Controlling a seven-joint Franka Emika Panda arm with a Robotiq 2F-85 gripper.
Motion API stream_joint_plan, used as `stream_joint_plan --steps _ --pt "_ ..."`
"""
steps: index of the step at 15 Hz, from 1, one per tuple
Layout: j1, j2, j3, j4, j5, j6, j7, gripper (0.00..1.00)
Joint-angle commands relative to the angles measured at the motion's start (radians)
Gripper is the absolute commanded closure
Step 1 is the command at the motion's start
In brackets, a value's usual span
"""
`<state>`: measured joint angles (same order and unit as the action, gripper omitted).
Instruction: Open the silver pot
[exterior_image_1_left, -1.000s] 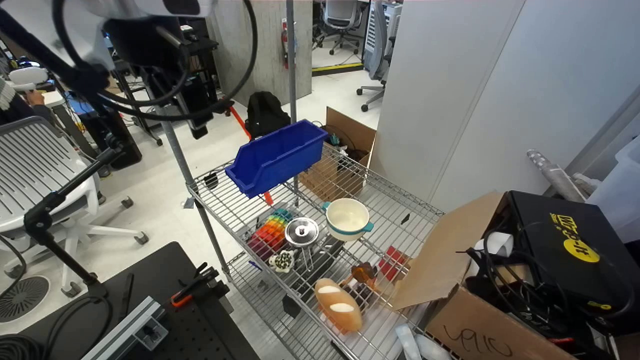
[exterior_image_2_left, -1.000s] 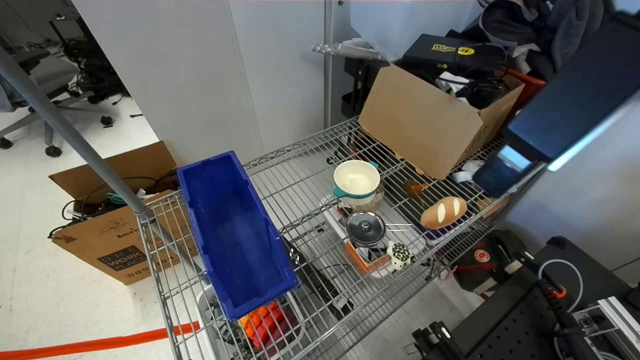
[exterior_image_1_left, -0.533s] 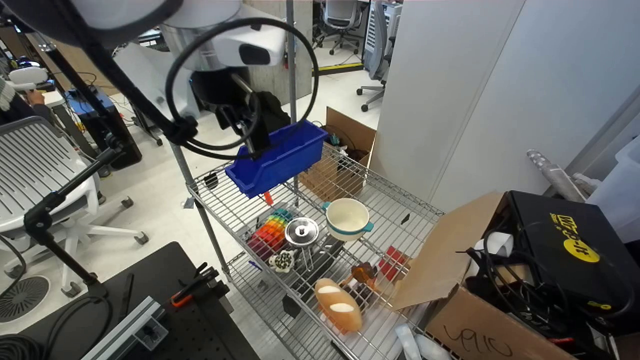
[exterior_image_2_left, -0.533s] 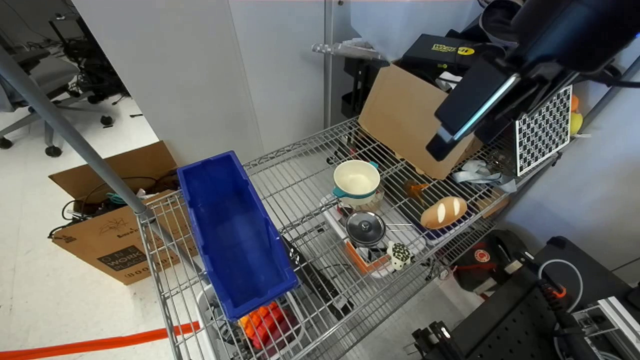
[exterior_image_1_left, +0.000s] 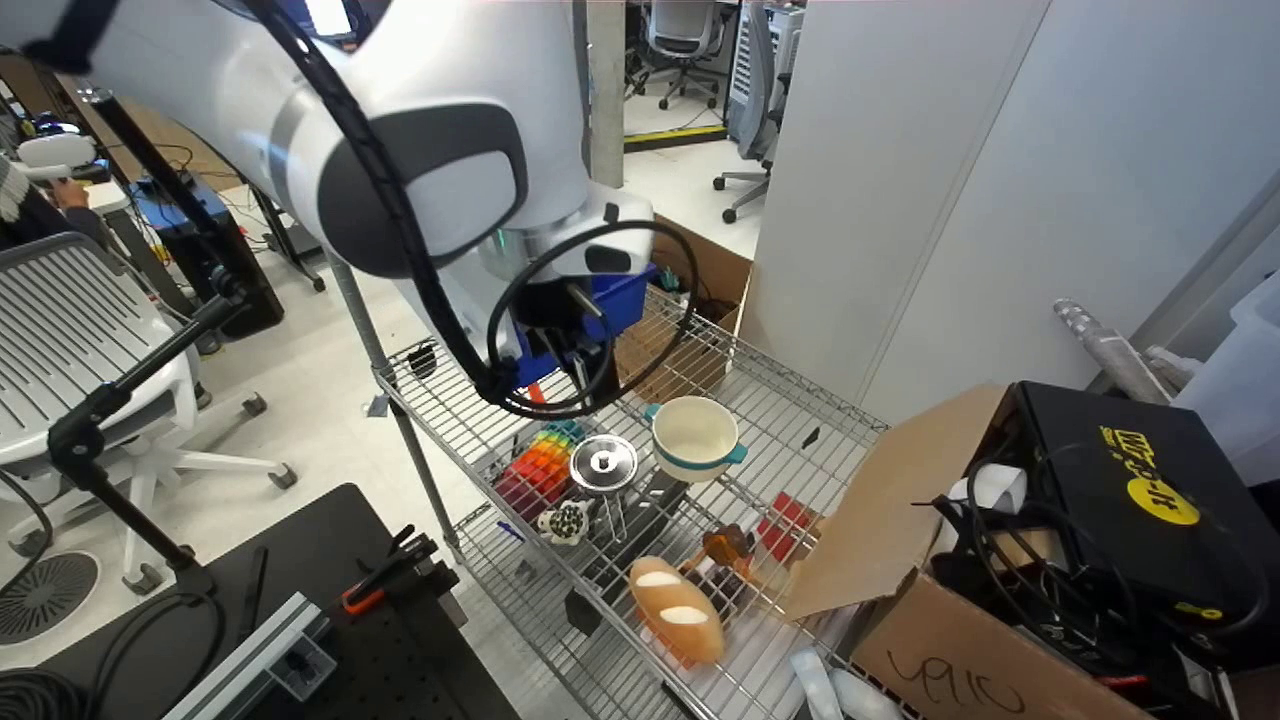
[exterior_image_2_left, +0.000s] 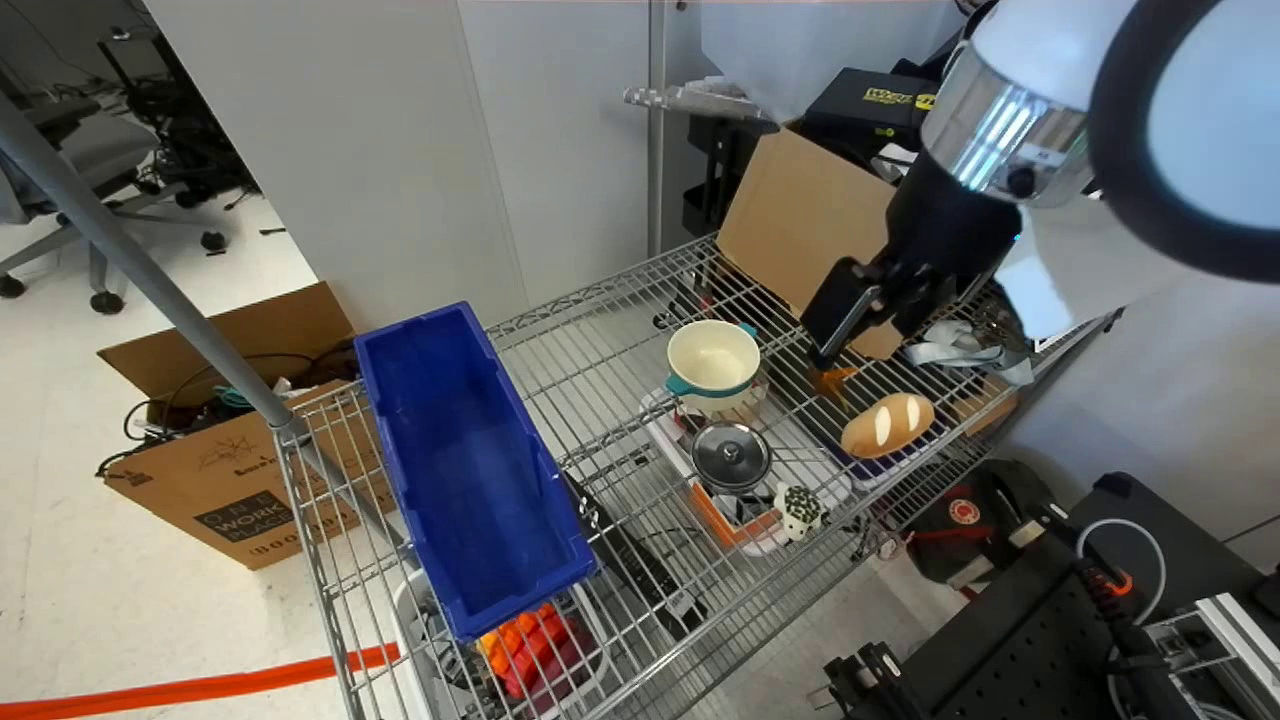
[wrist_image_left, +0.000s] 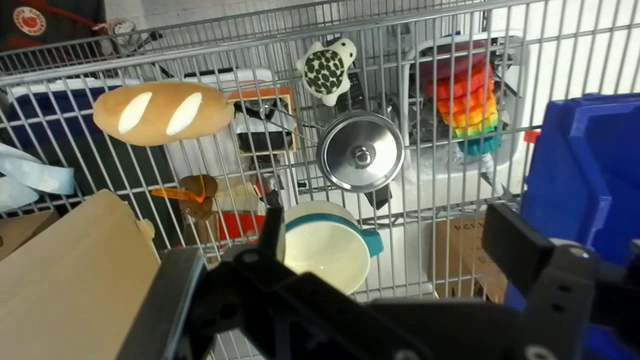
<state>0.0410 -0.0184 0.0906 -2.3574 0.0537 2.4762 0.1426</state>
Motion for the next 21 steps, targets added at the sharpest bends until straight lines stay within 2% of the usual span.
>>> stream_joint_plan --steps 1,5,9,15,21 --pt "0.005 0.142 -0.02 0.073 -0.101 0.028 0.082 0.0" --pt "0.031 0.283 -0.041 0.144 -0.156 0.076 0.107 0.0" --pt "0.076 0.412 -0.065 0.244 -0.181 0.066 0.151 0.0" --pt "0.131 0.589 -0.088 0.403 -0.155 0.027 0.162 0.0" --pt "0.161 0.699 -0.1 0.513 -0.144 0.001 0.165 0.0"
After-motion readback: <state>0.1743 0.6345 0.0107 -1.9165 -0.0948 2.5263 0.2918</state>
